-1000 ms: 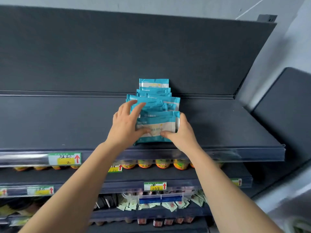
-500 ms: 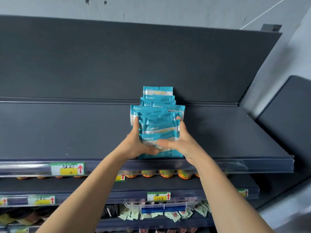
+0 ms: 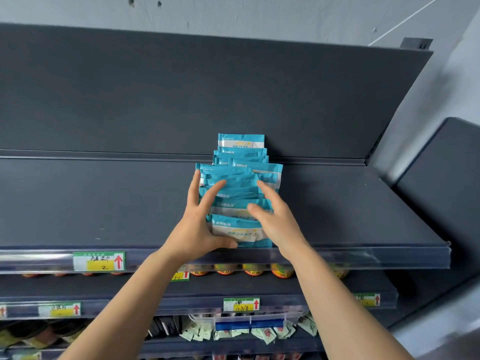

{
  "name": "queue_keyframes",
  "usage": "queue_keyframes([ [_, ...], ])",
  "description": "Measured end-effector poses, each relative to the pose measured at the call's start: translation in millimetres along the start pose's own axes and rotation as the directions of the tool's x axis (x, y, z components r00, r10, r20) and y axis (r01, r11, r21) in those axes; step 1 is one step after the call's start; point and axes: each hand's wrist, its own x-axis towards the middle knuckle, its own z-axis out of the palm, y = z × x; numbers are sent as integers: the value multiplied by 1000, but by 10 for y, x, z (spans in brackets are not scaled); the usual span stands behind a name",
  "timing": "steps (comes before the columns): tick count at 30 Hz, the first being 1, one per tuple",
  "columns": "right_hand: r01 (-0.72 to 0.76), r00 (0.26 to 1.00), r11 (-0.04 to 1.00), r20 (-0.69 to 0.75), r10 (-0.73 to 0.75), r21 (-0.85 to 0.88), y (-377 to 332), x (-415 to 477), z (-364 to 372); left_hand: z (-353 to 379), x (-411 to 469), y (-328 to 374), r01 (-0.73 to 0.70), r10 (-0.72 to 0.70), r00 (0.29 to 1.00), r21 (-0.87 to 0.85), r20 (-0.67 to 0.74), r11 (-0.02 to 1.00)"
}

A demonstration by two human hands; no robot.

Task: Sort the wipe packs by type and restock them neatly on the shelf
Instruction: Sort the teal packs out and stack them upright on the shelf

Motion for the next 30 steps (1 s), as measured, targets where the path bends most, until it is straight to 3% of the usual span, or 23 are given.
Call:
queue_keyframes([
  [2, 16, 998, 997, 59, -12, -73, 3, 13, -1, 2, -17, -13, -53, 55, 998, 53, -36, 997],
  [4, 67, 996, 991, -56, -74, -120, 36, 38, 9, -10, -34, 3, -65, 75, 993, 111, -87, 992],
  [7, 199, 933, 918, -220, -285, -344, 91, 101, 21, -34, -39, -6, -50, 72, 988, 166, -134, 985],
  [10, 214, 931, 855, -167, -326, -472, 70, 197, -6, -16, -60, 24, 10, 27, 981, 188, -194, 982],
  [15, 45, 996, 884, -43, -73, -465, -117, 238, -44, 52, -111, 45, 54, -12, 968, 159, -250, 986],
  [18, -106, 990, 961, 66, 127, -256, -236, 255, -129, 101, -133, 71, 41, -3, 967, 145, -256, 989],
  [20, -154, 975, 957, 119, 187, -244, -303, 271, -192, 127, -129, 101, 22, 13, 969, 141, -245, 990],
  [22, -113, 988, 955, 70, 137, -274, -321, 278, -183, 123, -116, 112, 29, 8, 969, 147, -247, 989],
  [26, 68, 980, 951, -158, -121, -301, -247, 201, -95, 72, -86, 89, 88, -40, 965, 176, -259, 980],
  [30, 40, 989, 983, -131, -64, -179, -133, 218, -123, -48, -26, 84, 113, -109, 989, 37, -97, 993],
])
